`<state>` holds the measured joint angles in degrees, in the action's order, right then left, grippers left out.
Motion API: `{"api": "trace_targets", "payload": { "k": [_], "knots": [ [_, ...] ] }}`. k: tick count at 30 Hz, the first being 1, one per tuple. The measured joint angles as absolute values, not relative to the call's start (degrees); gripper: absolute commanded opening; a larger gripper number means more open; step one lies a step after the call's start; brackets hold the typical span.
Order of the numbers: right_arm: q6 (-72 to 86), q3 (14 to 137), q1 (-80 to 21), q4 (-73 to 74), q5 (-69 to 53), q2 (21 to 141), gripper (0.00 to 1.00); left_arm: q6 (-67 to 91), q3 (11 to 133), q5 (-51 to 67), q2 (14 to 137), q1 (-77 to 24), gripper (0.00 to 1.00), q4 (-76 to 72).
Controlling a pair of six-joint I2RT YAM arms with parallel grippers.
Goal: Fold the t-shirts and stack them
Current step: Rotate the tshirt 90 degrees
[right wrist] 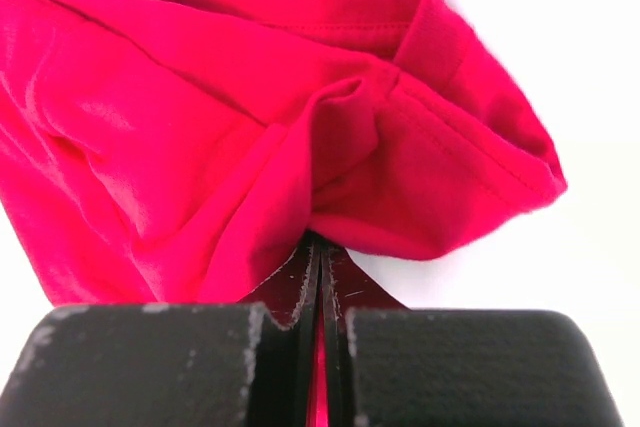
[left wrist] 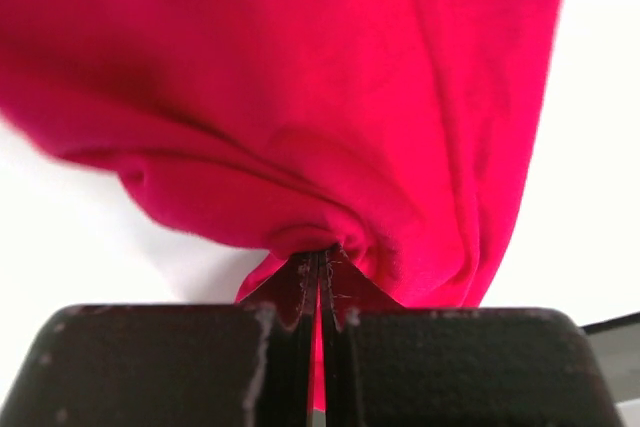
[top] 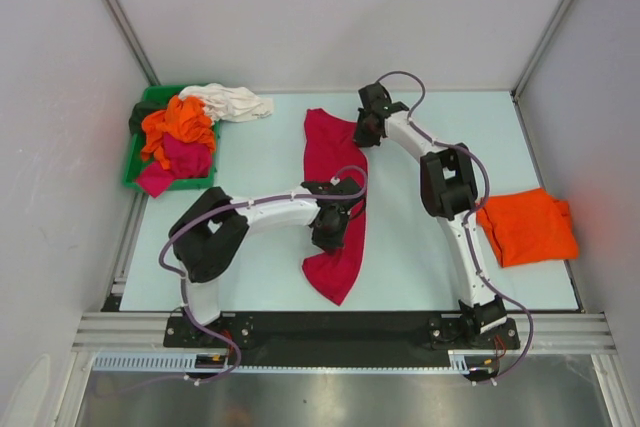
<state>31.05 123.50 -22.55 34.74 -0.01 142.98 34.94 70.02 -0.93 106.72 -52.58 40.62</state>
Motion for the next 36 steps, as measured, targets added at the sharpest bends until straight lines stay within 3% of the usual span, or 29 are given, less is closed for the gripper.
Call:
{"api": "trace_targets", "payload": {
  "k": [3, 7, 11, 13, 16, 19, 24, 29, 33, 36],
  "knots": [
    [30.83, 123.59, -22.87, 34.65, -1.1, 143.06, 0.0, 34.92, 71.26, 0.01, 107.68, -53.04, 0.01, 40.34],
    [31.11, 117.67, -22.37, 31.31, -0.4, 139.76, 0.08, 35.18, 70.41, -1.15, 106.78, -53.23, 0.12, 39.2],
    [31.44, 106.8, -20.64, 30.52, 1.26, 132.11, 0.35, 35.94, 67.77, -3.46, 102.91, -52.66, 0.24, 37.74],
    [31.27, 104.51, -19.18, 30.46, 2.61, 129.01, 0.49, 36.12, 66.87, -5.34, 99.68, -51.59, 0.38, 37.78],
    [31.11, 100.9, -17.52, 29.78, 4.45, 122.72, 0.53, 36.49, 66.3, -8.67, 93.3, -49.32, 0.54, 37.95],
    [30.96, 98.24, -17.39, 28.93, 5.23, 116.09, 0.51, 36.67, 66.28, -11.77, 86.7, -47.37, 0.61, 37.85],
    [29.21, 91.79, -23.24, 26.96, 6.79, 105.32, 0.5, 35.24, 67.09, -12.97, 84.29, -44.14, 0.58, 35.62],
    [28.86, 77.93, -35.81, 24.99, 8.82, 97.12, 0.46, 32.67, 71.64, -10.72, 93.49, -37.93, 0.52, 32.34],
    [31.14, 67.99, -42.22, 25.47, 10.13, 92.71, 0.34, 30.83, 76.55, -8.54, 101.75, -34.13, 0.4, 29.95],
    [33.12, 63.55, -44.45, 25.45, 12.08, 89.73, 0.31, 29.47, 79.94, -6.63, 106.83, -32.08, 0.3, 28.45]
  ]
}}
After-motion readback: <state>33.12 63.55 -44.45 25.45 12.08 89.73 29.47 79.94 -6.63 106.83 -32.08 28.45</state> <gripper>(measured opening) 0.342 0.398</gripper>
